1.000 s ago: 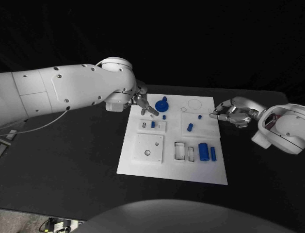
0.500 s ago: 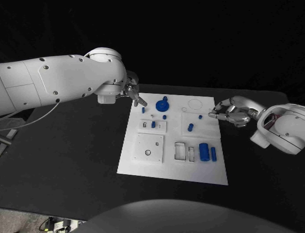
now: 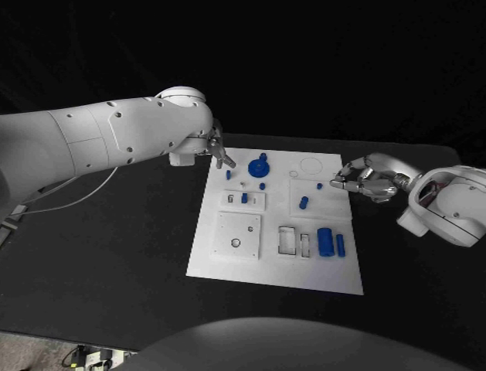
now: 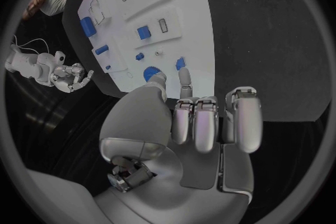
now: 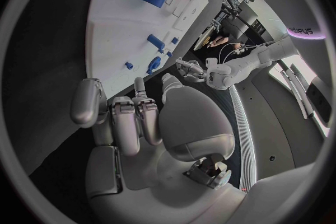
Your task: Assemble the parts on the task board
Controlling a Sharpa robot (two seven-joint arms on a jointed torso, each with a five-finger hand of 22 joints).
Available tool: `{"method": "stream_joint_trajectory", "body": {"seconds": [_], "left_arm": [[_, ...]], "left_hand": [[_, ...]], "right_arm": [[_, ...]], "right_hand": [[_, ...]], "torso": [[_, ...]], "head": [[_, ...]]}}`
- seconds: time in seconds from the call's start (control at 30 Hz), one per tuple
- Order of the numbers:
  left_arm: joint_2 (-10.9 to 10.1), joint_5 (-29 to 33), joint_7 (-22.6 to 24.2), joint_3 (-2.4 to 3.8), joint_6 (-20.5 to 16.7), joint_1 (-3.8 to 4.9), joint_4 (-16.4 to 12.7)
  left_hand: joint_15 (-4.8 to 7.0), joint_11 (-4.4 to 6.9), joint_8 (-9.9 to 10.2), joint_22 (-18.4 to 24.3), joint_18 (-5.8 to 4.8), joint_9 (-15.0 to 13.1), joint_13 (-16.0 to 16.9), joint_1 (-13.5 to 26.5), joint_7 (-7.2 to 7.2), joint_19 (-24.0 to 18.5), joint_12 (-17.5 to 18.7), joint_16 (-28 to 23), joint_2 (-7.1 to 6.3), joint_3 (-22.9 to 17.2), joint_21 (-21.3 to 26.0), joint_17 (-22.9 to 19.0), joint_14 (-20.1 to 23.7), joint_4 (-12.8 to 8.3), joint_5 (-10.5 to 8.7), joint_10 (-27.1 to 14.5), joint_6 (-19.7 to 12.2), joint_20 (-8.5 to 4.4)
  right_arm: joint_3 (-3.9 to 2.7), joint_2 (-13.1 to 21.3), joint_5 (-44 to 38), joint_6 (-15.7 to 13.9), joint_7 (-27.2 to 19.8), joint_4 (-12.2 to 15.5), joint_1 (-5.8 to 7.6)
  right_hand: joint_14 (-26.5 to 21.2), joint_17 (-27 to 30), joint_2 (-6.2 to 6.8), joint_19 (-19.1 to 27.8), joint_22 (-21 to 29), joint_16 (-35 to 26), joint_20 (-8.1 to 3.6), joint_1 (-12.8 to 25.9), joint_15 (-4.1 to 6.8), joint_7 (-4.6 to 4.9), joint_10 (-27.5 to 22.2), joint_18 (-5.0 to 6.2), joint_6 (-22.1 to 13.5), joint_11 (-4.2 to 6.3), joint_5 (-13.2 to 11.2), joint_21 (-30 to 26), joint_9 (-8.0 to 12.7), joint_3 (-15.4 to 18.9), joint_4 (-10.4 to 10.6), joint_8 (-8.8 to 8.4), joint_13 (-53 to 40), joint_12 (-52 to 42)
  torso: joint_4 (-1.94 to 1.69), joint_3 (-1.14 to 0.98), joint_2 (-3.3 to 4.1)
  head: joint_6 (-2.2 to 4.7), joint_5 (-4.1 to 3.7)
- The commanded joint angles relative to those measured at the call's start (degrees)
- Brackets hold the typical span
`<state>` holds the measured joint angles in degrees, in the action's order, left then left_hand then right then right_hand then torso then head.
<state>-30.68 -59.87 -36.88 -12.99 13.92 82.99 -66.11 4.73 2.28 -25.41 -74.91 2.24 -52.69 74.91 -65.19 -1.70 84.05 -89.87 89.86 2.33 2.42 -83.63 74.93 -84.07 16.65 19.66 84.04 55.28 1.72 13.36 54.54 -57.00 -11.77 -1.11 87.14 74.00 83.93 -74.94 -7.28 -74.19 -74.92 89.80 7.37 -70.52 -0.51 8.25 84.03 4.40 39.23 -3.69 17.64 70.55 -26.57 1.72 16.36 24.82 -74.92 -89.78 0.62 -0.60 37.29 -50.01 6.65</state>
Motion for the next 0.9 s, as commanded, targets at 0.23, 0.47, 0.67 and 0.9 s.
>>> {"method": "stream_joint_trajectory", "body": {"seconds": [0.23,0.47,0.67,0.9], "left_arm": [[3.49,0.65,0.31,0.10,1.98,-1.75,5.46],[4.92,0.64,0.27,0.12,2.98,-2.49,7.43],[5.48,0.40,0.44,0.16,2.70,-2.74,7.85],[5.56,0.26,0.50,0.17,2.75,-2.87,8.04]], "left_hand": [[-0.27,-0.41,1.03,-12.53,-0.32,0.20,15.09,0.21,-0.38,1.84,-0.13,0.14,-0.01,0.78,1.57,15.07,-5.93,-0.06,0.17,5.96,-1.19,0.16],[-0.36,-0.47,1.11,-12.39,-0.21,0.22,15.09,-0.06,-0.42,1.58,-0.13,0.14,-0.02,0.80,2.02,15.07,-5.93,-0.11,0.18,5.96,-1.17,0.25],[-0.50,-0.60,1.39,-12.12,-0.01,0.29,15.09,-1.04,-0.50,1.05,-0.13,0.14,-0.03,0.68,2.88,15.07,-5.93,-0.25,0.37,5.96,-1.30,0.43],[-0.61,-0.63,1.64,-11.88,0.18,0.32,15.09,-3.04,-0.47,0.52,-0.13,0.14,0.00,0.12,3.68,15.07,-5.93,-0.43,1.46,5.96,-1.26,0.60]], "right_arm": [[0.00,-0.01,-0.25,0.58,-0.45,0.03,-0.05],[0.00,0.15,-0.25,0.68,-0.24,0.15,-0.05],[0.00,0.20,-0.25,1.00,0.08,0.22,-0.05],[0.00,0.25,-0.25,1.21,0.21,0.24,-0.05]], "right_hand": [[6.07,-15.06,0.11,0.17,-8.23,0.20,-0.01,0.01,-0.38,-0.08,5.97,0.63,-0.19,-0.05,0.25,0.09,0.10,0.09,0.21,-0.28,-15.08,-0.22],[6.07,-15.06,0.08,0.18,-8.22,0.20,-0.02,0.01,-0.37,-0.09,5.97,0.64,-0.21,-0.04,0.29,0.07,0.11,0.08,0.20,-0.28,-15.08,-0.22],[6.07,-15.06,0.08,0.18,-8.22,0.20,-0.02,0.01,-0.37,-0.09,5.97,0.64,-0.21,-0.04,0.30,0.07,0.11,0.08,0.20,-0.28,-15.08,-0.22],[6.07,-15.06,0.03,0.20,-8.21,0.20,-0.03,-0.01,-0.36,-0.10,5.97,0.65,-0.23,-0.03,0.35,0.02,0.12,0.05,0.18,-0.30,-15.08,-0.22]], "torso": [[0.00,-0.02,-0.04],[-0.03,-0.02,-0.01],[-0.05,-0.03,-0.06],[-0.05,-0.03,-0.07]], "head": [[0.01,-0.19],[0.01,-0.24],[0.01,-0.20],[0.01,-0.23]]}}
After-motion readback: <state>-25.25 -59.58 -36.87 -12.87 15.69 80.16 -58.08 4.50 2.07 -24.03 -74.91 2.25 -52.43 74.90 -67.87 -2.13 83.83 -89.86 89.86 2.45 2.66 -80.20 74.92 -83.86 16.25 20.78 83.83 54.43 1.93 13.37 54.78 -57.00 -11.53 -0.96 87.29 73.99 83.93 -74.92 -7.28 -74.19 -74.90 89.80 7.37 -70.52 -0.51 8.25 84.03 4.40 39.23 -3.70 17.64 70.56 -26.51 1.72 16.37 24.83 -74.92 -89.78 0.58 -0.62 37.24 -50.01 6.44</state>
